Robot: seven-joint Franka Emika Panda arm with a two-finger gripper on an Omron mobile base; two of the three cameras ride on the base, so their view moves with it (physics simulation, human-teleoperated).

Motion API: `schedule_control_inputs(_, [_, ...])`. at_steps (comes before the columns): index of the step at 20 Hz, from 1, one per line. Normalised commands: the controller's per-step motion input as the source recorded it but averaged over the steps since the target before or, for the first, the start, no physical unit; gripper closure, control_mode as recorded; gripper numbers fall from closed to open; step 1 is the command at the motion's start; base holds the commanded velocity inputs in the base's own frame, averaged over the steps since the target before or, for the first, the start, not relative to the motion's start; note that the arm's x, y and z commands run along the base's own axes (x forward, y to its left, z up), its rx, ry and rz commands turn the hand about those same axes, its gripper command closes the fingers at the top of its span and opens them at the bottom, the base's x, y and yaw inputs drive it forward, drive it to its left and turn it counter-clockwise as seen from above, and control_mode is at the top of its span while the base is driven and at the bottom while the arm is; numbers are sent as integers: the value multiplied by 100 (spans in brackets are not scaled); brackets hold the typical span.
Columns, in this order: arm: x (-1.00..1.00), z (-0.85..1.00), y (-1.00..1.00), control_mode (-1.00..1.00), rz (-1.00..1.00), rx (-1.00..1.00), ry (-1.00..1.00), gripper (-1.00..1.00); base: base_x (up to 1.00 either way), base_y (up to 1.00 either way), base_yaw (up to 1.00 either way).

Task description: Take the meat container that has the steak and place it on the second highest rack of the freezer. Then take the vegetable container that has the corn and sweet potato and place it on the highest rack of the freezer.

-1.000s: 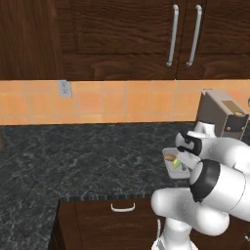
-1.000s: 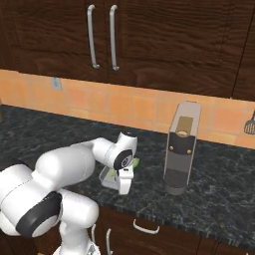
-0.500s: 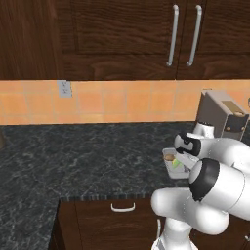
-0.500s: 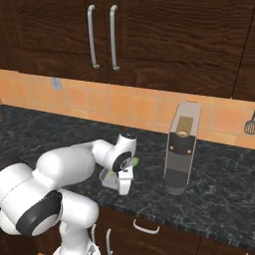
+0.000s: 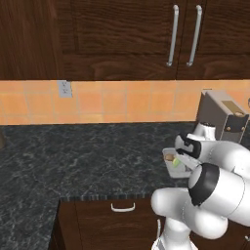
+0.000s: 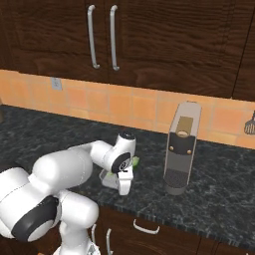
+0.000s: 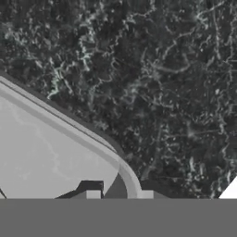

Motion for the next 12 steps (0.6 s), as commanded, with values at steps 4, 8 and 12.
schedule_control_inputs(4, [-72, 30, 0, -100, 0, 0, -16, 100, 0, 0, 0])
schedule_control_inputs(8, [-73, 18, 7, -100, 0, 0, -21, 100, 0, 0, 0])
schedule_control_inputs(12, [-59, 43, 29, -100, -1, 0, -35, 100, 0, 0, 0])
